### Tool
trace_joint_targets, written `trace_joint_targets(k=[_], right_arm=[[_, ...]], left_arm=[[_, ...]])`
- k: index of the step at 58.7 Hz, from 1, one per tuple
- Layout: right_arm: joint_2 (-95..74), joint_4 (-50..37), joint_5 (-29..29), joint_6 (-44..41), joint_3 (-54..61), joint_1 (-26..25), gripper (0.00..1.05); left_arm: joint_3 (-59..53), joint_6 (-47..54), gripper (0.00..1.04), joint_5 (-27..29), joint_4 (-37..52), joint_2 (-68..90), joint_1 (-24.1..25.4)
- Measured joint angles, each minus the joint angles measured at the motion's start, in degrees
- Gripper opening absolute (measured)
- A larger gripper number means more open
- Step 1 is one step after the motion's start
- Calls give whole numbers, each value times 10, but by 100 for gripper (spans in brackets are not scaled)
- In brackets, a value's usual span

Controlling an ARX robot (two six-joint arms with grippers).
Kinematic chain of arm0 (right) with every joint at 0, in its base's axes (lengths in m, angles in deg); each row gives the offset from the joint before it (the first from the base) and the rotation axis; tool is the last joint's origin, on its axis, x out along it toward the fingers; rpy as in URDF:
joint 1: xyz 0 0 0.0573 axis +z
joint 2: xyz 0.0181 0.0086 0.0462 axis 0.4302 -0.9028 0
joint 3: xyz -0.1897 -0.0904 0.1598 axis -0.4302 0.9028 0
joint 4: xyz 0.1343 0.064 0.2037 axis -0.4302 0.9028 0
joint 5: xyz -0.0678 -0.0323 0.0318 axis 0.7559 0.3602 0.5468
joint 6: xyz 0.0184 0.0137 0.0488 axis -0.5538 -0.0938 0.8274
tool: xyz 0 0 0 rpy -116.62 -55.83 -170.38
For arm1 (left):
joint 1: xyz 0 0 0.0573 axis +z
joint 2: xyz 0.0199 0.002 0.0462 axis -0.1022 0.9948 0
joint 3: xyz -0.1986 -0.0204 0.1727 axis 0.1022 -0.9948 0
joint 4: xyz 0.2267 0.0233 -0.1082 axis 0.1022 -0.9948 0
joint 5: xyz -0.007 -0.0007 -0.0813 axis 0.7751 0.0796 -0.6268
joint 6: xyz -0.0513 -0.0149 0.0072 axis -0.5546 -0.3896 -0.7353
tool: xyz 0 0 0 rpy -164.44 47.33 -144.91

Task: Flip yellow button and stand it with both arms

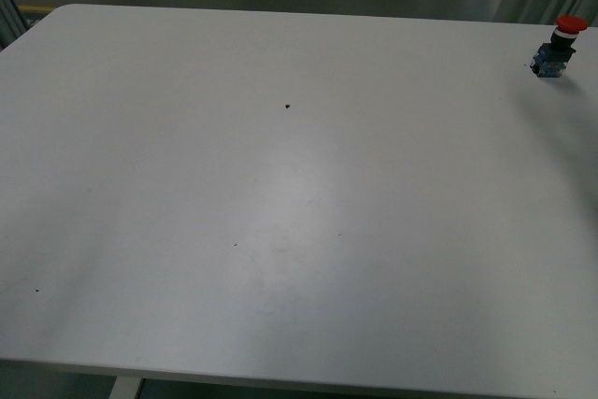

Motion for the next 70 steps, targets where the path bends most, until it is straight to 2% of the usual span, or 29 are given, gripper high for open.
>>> trace_joint_targets(k=[5, 10, 19, 33, 57, 70], right_arm=[[-40, 1, 16, -90, -22, -18, 39], [-70, 9, 17, -160, -43, -34, 39], [-103, 43, 10, -266, -78, -64, 39], [-168, 107, -3, -347, -147, -106, 39], [-243, 172, -4, -349, -199, -109, 39], [-271, 167, 6, -347, -199, -94, 39]], left_arm=[[0, 0, 89, 0, 0, 0, 0], [0, 1, 100, 0, 0, 0, 0], [0, 1, 98, 0, 0, 0, 0], [0, 1, 98, 0, 0, 0, 0], [0, 1, 98, 0, 0, 0, 0], [0, 1, 98, 0, 0, 0, 0]])
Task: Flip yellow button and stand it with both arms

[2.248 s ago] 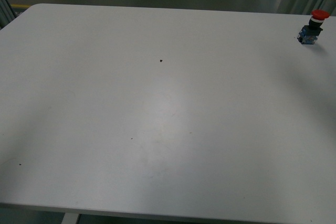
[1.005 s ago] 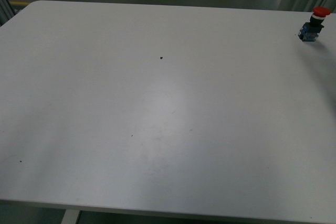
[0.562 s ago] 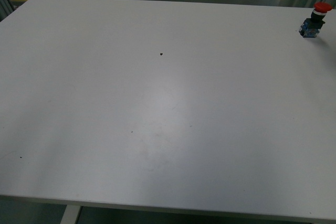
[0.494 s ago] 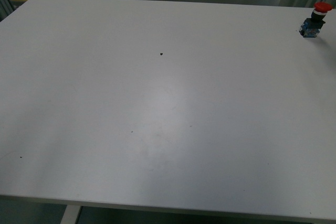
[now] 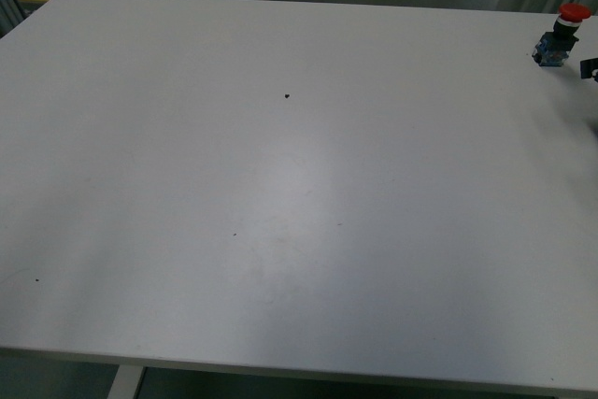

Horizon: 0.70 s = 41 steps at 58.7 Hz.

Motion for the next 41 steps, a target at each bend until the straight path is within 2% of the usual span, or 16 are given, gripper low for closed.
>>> trace_joint_targets(k=[15, 41], right_arm=[[-35, -13, 27, -4, -19, 18, 39], [-62, 0, 48, -18, -66, 21, 39]], left_arm=[[0, 0, 98, 0, 0, 0, 0], [0, 0, 98, 0, 0, 0, 0]])
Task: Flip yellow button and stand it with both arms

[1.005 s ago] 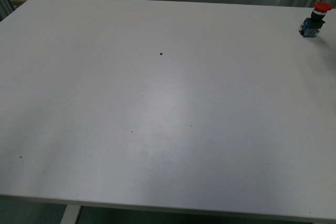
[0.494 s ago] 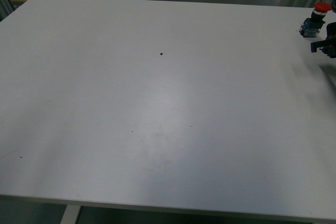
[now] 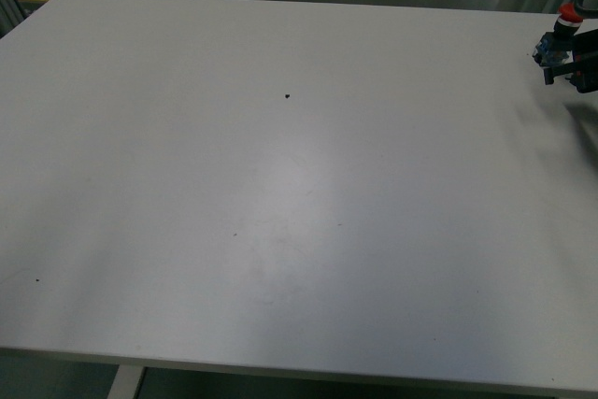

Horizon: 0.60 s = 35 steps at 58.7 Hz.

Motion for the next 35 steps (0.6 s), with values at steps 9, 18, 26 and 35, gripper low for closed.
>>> trace_joint_targets(k=[9, 18, 26, 35], right_arm=[[-12, 0, 3, -2, 0, -3, 39], [-19, 1, 2, -2, 0, -12, 39], [-20, -1, 2, -2, 0, -16, 39], [-21, -3, 2, -2, 0, -18, 39]], left_arm=[[0, 0, 98, 0, 0, 0, 0], [0, 0, 98, 0, 0, 0, 0], [0, 0, 98, 0, 0, 0, 0], [0, 0, 98, 0, 0, 0, 0]])
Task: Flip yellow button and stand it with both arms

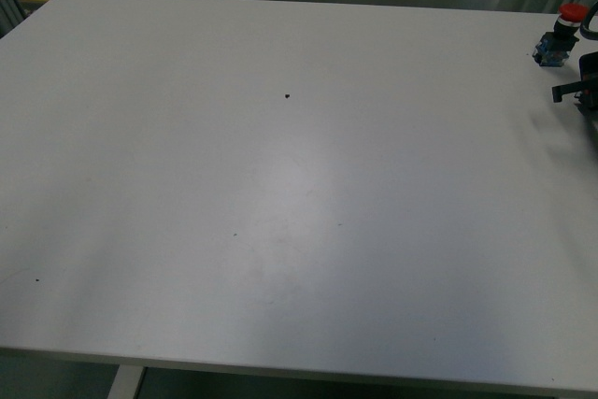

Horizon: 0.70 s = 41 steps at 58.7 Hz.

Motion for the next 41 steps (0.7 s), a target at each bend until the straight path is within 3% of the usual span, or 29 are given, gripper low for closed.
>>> trace_joint_targets(k=[41], right_arm=[[-8, -5, -3, 0, 2, -5, 39]], left_arm=[[0, 0, 98, 0, 0, 0, 0]])
